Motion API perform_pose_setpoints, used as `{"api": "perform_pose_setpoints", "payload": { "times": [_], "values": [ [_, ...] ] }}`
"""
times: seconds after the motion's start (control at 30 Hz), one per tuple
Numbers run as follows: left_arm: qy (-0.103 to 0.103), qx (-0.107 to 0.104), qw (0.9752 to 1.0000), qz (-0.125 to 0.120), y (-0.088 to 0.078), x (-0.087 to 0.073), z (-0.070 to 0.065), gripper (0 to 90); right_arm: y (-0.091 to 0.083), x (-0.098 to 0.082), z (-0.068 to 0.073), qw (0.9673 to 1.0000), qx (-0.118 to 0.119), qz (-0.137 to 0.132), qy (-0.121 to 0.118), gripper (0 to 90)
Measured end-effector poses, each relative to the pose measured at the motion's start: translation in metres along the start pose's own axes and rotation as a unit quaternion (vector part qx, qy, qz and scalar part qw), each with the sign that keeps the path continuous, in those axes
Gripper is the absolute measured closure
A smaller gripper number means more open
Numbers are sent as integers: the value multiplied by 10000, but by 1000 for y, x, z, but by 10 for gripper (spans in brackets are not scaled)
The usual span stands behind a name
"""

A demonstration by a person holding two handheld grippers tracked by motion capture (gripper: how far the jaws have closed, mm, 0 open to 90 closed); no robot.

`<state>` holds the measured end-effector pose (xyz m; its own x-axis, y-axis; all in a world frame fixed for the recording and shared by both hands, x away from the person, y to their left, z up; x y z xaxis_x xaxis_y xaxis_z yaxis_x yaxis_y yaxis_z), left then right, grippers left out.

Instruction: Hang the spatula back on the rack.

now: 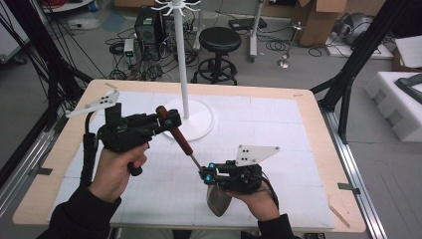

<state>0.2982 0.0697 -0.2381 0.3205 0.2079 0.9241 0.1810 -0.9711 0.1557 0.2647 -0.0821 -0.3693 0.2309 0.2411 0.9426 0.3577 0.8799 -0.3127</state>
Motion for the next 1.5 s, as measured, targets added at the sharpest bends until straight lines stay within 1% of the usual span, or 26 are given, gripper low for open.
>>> {"api": "perform_pose_setpoints", "payload": {
  "times": [0.17,0.2,0.27,0.37,0.43,0.5,0.57,0.6,0.67,0.7,0.77,0.8,0.87,0.93,0.97,1.0,1.07,1.13,1.17,1.23,1.27,1.33,1.37,1.43,1.47,1.5],
  "values": [
    [138,-90,9998,117,2,1,-4,728,3,-1,2,9999,103,0,-3,822],
    [189,-124,9996,148,3,2,-5,728,4,-1,3,9999,132,1,47,820],
    [255,-153,9994,203,4,3,-8,728,5,0,3,9998,171,-28,40,811],
    [400,-213,9985,313,7,4,-12,728,5,2,4,9996,251,-89,67,745],
    [556,-311,9971,408,9,4,-15,728,6,3,5,9994,302,-130,105,687],
    [675,-407,9956,509,11,4,-18,728,5,5,5,9988,429,-207,145,606],
    [747,-572,9937,602,13,3,-21,728,5,6,6,9978,581,-260,175,522],
    [753,-653,9930,639,14,3,-22,728,5,8,6,9975,601,-336,176,491],
    [776,-811,9909,743,15,1,-24,728,3,11,5,9964,698,-441,211,445],
    [791,-855,9900,791,15,0,-24,728,2,13,5,9959,726,-509,200,428],
    [825,-956,9881,884,16,-2,-25,728,0,18,5,9946,802,-639,150,417],
    [845,-997,9869,951,16,-4,-25,728,-1,20,5,9944,791,-694,89,419],
    [882,-1100,9845,1045,16,-6,-26,728,-2,24,7,9932,879,-761,18,427],
    [903,-1220,9822,1103,16,-8,-27,728,0,24,11,9926,988,-692,-152,450],
    [899,-1268,9816,1112,15,-8,-28,727,2,23,13,9919,1091,-619,-190,501],
    [903,-1324,9808,1112,15,-8,-29,727,4,21,15,9913,1155,-544,-310,537],
    [920,-1424,9794,1098,15,-8,-31,727,8,18,21,9897,1299,-414,-439,607],
    [912,-1558,9777,1070,14,-8,-34,727,11,17,23,9887,1353,-370,-530,664],
    [917,-1599,9771,1065,13,-8,-35,727,12,17,24,9882,1381,-393,-540,700],
    [910,-1665,9762,1047,13,-7,-36,727,13,17,25,9867,1463,-428,-568,794],
    [908,-1670,9765,1019,12,-6,-37,727,13,17,25,9863,1487,-434,-576,823],
    [950,-1639,9766,1013,12,-6,-37,726,14,17,25,9868,1455,-474,-535,832],
    [954,-1601,9776,982,12,-5,-36,726,13,17,25,9871,1432,-505,-498,838],
    [956,-1364,9822,868,11,-4,-33,721,13,18,24,9897,1234,-586,-419,841],
    [944,-1190,9855,753,11,-3,-31,697,14,18,23,9915,1083,-609,-390,842],
    [904,-961,9888,697,11,-4,-28,579,14,19,22,9937,895,-601,-314,842]
  ]
}}
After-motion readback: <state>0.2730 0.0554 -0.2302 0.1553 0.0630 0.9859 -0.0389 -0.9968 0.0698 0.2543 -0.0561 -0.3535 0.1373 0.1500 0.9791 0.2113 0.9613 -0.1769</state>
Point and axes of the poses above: each handheld gripper's, and its own axes: y roughly forward along the jaws, x roughly out of its top, z roughly to its left, the point moved 8 cm from there along y, roughly forward along the jaws, and after that the axes turned 11 degrees about -x, right-handed, at the moved point
